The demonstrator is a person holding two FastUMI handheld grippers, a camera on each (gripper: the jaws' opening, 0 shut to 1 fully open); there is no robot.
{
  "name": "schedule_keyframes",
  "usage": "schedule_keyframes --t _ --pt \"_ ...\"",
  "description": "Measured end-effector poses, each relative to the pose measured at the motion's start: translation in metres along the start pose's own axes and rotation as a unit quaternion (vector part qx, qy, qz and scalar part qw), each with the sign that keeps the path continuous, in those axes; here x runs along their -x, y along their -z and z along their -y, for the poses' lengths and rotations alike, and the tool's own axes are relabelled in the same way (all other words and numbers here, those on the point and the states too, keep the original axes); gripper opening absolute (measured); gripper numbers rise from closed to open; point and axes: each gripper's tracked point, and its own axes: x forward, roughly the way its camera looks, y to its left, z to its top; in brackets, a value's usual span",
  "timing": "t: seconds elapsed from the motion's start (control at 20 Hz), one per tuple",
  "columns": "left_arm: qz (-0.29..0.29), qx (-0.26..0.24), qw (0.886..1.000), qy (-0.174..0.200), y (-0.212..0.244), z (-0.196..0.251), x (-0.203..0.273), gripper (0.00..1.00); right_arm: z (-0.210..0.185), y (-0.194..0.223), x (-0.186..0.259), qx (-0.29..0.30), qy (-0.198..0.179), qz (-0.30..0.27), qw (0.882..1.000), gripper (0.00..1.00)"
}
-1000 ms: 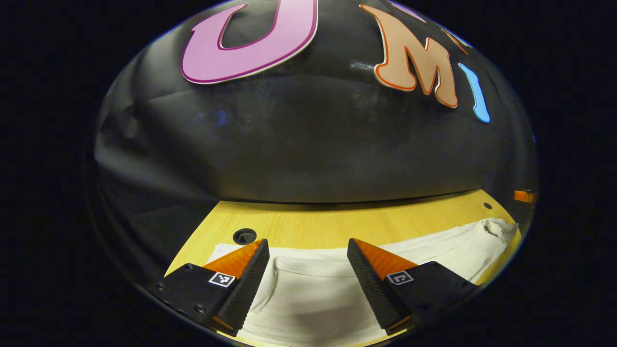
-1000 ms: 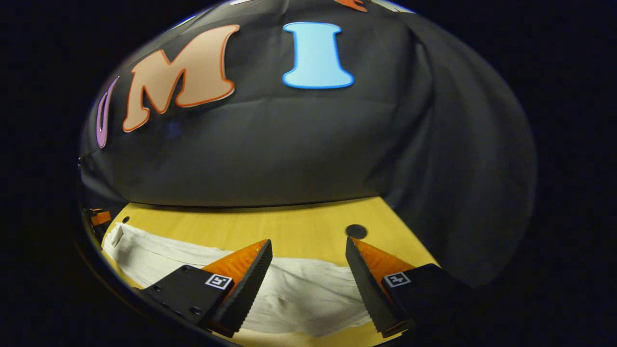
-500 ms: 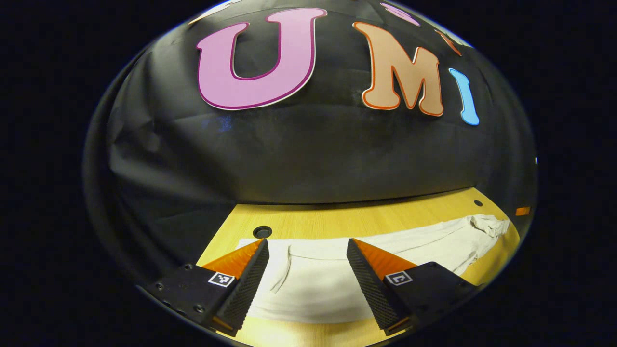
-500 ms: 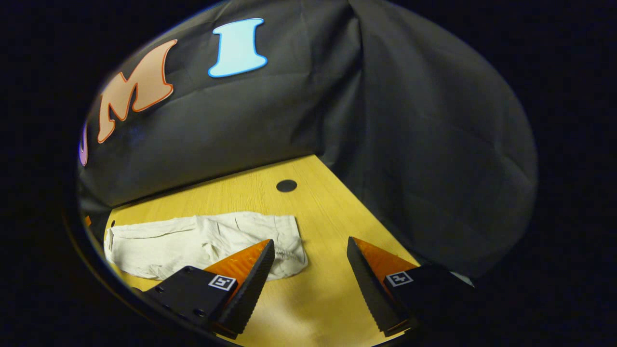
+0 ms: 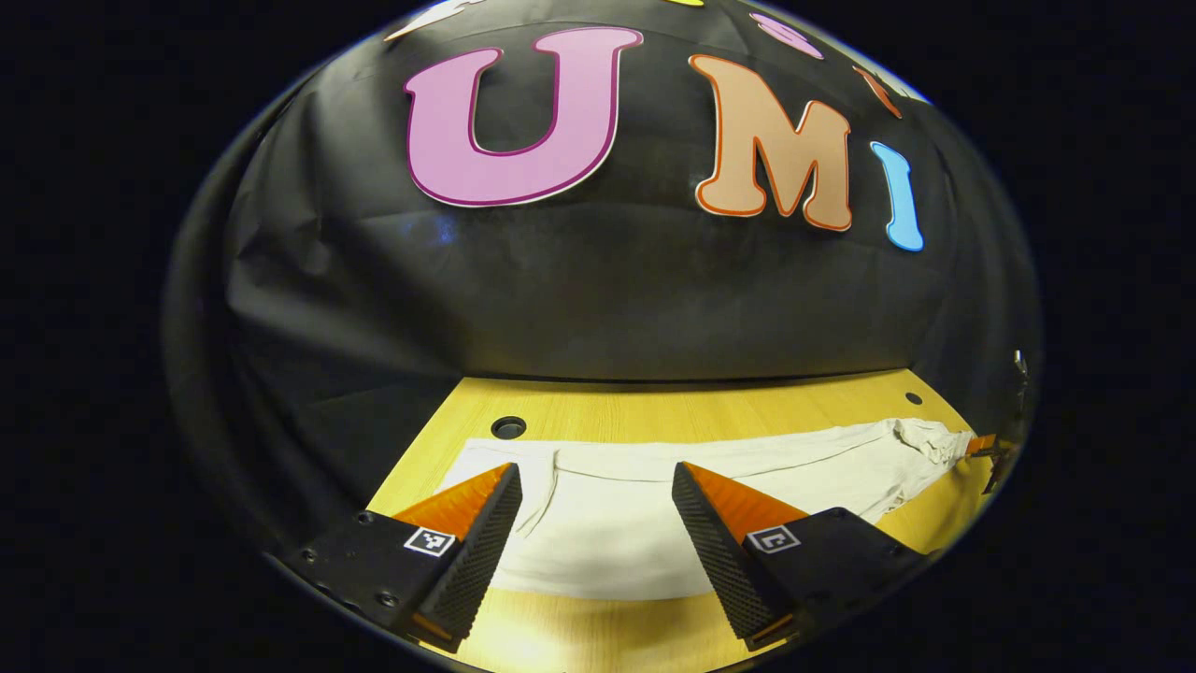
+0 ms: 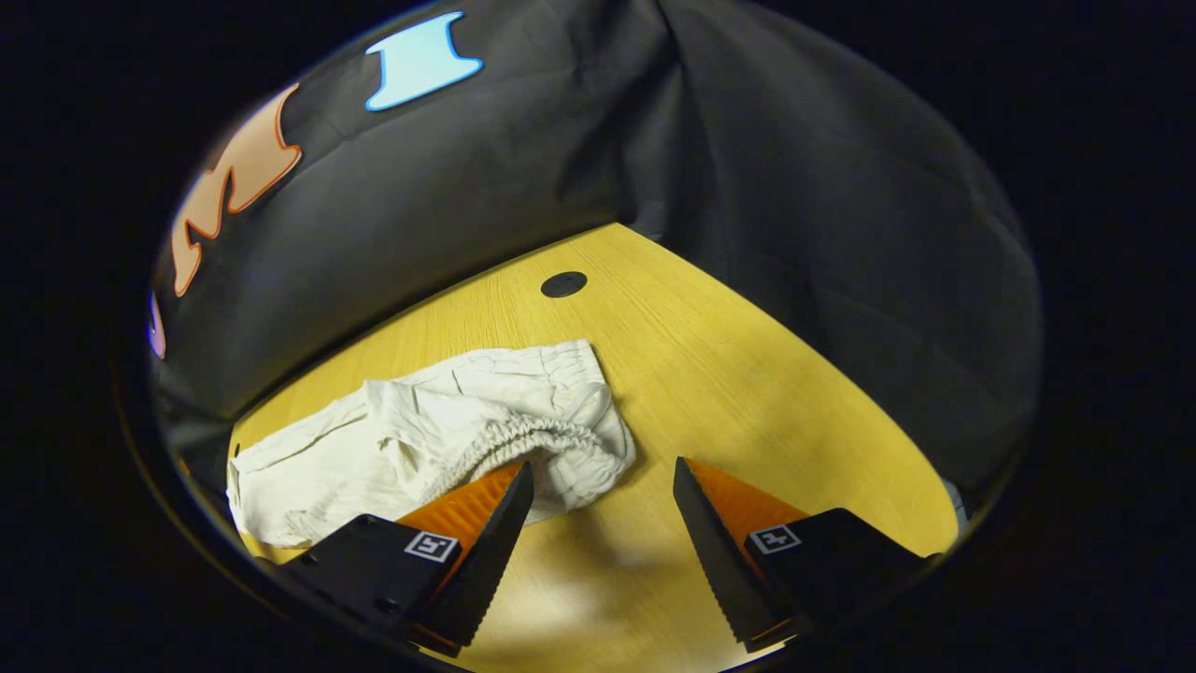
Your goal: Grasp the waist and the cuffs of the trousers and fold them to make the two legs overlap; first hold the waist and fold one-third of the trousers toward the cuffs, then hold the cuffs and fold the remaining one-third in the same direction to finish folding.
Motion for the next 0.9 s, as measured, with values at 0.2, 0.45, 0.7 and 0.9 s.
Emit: schedule_keyframes --t 0.2,0.45,0.7,0.9 --pt "-0.007 -0.004 1.000 -0.012 0.005 -0.003 0.005 0.97 -0.015 0.002 -0.011 -0.029 -0.028 -0.005 0.999 0.86" --pt "-0.008 -0.004 1.000 -0.028 0.005 -0.004 0.015 0.97 -0.015 0.002 -0.019 -0.048 -0.021 -0.006 0.999 0.45" --pt "-0.002 0.006 1.000 -0.022 0.006 0.008 0.021 0.96 -0.037 -0.021 -0.001 -0.047 -0.059 0.032 0.997 0.21" --pt "-0.005 0.022 1.000 -0.011 0.013 0.015 0.025 0.97 -0.060 -0.038 0.022 -0.037 -0.080 0.065 0.994 0.15"
